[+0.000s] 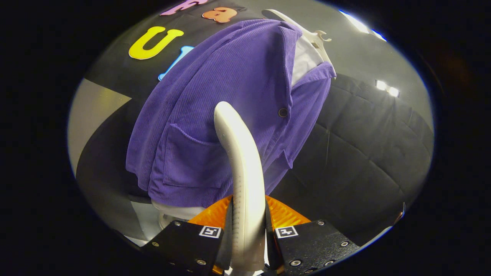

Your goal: Iron the clothes twice with a garment steamer, once on the left side and once on the right side.

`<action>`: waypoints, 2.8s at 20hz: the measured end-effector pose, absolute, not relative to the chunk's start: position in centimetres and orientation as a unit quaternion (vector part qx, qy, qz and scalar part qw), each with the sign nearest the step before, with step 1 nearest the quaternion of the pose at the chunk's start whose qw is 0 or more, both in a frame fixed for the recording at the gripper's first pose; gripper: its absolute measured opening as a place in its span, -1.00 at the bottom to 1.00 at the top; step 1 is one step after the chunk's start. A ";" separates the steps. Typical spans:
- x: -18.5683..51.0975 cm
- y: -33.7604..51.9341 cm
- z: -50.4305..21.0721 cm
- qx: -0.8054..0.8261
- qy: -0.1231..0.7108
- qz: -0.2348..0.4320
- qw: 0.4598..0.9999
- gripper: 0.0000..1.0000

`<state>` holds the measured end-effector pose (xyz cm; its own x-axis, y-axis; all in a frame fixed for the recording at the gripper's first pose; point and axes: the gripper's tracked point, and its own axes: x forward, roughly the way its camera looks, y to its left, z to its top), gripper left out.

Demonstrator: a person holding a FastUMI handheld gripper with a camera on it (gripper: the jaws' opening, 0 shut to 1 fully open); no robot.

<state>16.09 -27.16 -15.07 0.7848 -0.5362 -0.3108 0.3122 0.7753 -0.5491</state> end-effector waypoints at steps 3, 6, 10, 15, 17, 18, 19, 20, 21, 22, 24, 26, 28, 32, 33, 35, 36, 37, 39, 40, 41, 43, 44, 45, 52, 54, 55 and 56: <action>15.7 -27.0 -16.0 -0.239 0.242 -0.224 0.913 -0.26; 14.8 -26.5 -16.9 -0.228 0.249 -0.208 0.918 -0.26; 13.7 -26.7 -16.6 -0.211 0.253 -0.203 0.922 -0.27; 11.3 -29.5 -13.8 -0.166 0.241 -0.231 0.928 -0.26; 10.8 -30.8 -12.3 -0.156 0.229 -0.242 0.930 -0.26; 10.5 -31.3 -11.7 -0.157 0.226 -0.247 0.929 -0.26; 10.3 -31.9 -10.9 -0.158 0.221 -0.255 0.928 -0.27; 10.3 -32.6 -10.2 -0.158 0.217 -0.262 0.927 -0.27; 10.2 -33.0 -9.4 -0.155 0.212 -0.269 0.927 -0.27; 10.2 -33.4 -8.6 -0.151 0.207 -0.274 0.927 -0.27; 10.3 -34.1 -7.3 -0.141 0.196 -0.284 0.928 -0.27; 10.4 -34.6 -5.5 -0.138 0.179 -0.295 0.929 -0.26; 11.1 -35.0 -3.8 -0.136 0.160 -0.300 0.930 -0.27; 12.3 -35.7 -0.5 -0.143 0.132 -0.316 0.929 -0.27; 12.6 -35.9 0.2 -0.139 0.125 -0.319 0.929 -0.27; 13.4 -36.3 1.4 -0.132 0.114 -0.325 0.930 -0.27; 13.7 -36.6 1.9 -0.131 0.108 -0.329 0.929 -0.27; 14.0 -37.0 2.5 -0.130 0.103 -0.335 0.928 -0.27; 14.6 -37.8 3.6 -0.127 0.092 -0.344 0.926 -0.27; 15.0 -38.2 4.0 -0.126 0.087 -0.348 0.925 -0.27; 15.3 -38.6 4.4 -0.123 0.082 -0.352 0.924 -0.27; 15.8 -39.3 5.1 -0.119 0.076 -0.359 0.922 -0.27; 16.1 -39.6 5.4 -0.120 0.074 -0.363 0.921 -0.27; 16.3 -39.8 5.7 -0.121 0.072 -0.366 0.920 -0.27; 19.7 -40.1 7.3 -0.132 0.055 -0.362 0.921 -0.27; 20.6 -39.8 7.5 -0.143 0.055 -0.362 0.919 -0.27; 20.9 -39.6 7.6 -0.153 0.053 -0.364 0.917 -0.27; 21.1 -39.6 7.8 -0.161 0.051 -0.368 0.914 -0.27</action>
